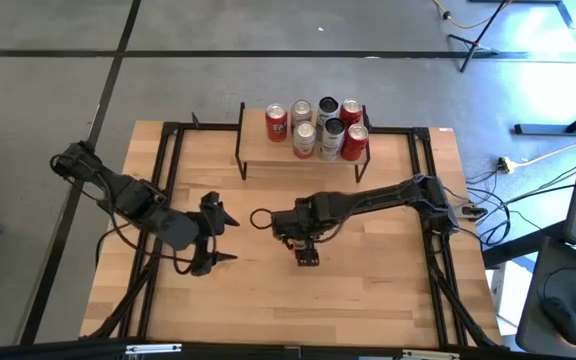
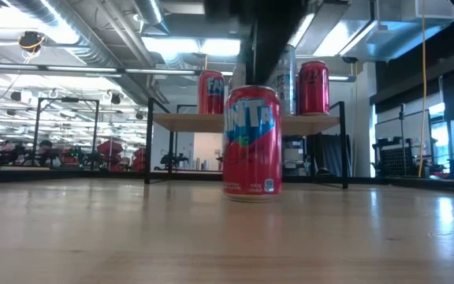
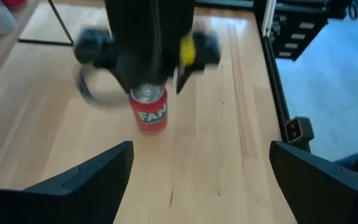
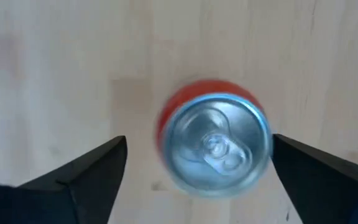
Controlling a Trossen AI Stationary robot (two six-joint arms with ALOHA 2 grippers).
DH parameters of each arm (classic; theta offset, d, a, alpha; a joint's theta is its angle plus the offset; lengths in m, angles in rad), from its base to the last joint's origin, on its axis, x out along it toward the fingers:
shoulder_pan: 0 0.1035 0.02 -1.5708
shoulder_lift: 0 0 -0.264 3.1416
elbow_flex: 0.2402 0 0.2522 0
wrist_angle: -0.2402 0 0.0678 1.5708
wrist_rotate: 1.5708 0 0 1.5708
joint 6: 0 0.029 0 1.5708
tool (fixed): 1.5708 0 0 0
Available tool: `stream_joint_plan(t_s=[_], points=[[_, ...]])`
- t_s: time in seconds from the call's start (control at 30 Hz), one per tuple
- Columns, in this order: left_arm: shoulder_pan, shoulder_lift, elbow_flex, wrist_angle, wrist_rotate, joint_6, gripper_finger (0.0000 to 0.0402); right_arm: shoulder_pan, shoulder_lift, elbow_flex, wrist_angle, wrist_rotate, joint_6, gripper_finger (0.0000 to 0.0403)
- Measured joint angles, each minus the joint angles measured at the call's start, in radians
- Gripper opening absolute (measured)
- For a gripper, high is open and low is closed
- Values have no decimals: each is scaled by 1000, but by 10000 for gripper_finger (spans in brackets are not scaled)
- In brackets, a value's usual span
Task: Place canned beverage on shelf
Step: Put the orange soda can aligned with the other orange soda can on the shelf
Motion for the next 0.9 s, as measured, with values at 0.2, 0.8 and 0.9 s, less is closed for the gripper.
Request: stream_joint_plan(t_s=[0.2,0.8,0.9], points=[[32,93,-3,-1,35,45,363,106,-160,11,7,22,13,351],[322,204,-341,793,240,105,363,575,-634,-596,27,497,644,348],[336,220,-338,838,204,84,363,621,-668,-661,28,544,725,348]])
